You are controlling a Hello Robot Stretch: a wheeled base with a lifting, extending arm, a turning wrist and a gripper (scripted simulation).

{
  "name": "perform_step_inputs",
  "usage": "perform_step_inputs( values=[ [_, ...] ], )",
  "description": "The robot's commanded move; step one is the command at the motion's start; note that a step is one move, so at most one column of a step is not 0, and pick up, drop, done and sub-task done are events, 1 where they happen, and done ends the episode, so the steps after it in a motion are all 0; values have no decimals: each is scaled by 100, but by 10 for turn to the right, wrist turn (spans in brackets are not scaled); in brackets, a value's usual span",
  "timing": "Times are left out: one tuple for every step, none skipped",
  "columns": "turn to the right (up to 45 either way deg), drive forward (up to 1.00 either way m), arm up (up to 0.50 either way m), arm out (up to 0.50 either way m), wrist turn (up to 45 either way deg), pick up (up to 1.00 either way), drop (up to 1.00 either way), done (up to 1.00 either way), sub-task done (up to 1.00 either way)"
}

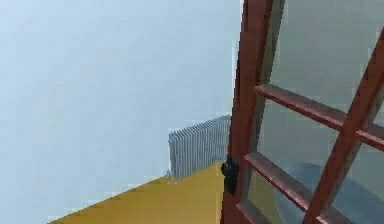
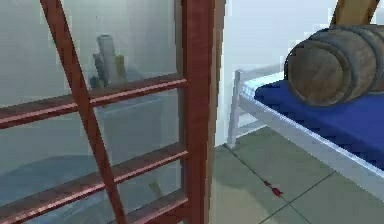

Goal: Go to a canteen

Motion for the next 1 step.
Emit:
perform_step_inputs(
  values=[
    [-450,0,0,0,0,0,0,0,0]
  ],
)
